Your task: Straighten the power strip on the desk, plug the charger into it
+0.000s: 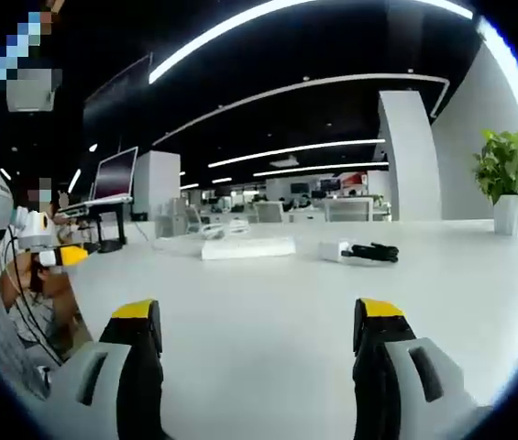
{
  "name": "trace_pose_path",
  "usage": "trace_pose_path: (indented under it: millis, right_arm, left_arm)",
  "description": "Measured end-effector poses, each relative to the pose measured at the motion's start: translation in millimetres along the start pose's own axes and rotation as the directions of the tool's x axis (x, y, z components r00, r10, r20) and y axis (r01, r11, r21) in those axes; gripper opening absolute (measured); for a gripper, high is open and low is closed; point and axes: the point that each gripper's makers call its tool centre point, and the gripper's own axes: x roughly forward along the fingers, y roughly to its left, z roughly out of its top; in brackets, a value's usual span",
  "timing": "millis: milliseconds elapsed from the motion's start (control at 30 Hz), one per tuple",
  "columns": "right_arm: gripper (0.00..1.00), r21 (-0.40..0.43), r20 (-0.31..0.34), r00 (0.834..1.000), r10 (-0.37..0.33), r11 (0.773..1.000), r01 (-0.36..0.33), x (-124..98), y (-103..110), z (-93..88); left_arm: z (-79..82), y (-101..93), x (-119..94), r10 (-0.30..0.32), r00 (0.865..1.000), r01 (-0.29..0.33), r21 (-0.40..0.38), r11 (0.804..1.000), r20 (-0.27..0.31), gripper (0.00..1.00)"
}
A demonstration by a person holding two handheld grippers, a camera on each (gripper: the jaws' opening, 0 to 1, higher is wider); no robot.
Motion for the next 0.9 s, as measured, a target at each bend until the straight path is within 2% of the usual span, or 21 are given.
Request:
trace_pose_path:
  millis: [567, 900]
  right_arm:
    - [0.86, 0.014, 0.014, 1.000, -0.002, 1.000, 0.002, 2, 0, 2.3]
    - [0.86, 0.017, 0.019, 1.000, 0.021, 1.000, -0.021, 8, 10, 2.6]
  left_arm:
    - [1.0, -7.6, 3, -0.029, 1.000, 0.029, -0.009, 1.000, 0.002, 0.97]
    - [-0.9, -13.5, 6, -0.055, 0.998, 0.055, 0.001, 0.999, -0.010, 0.97]
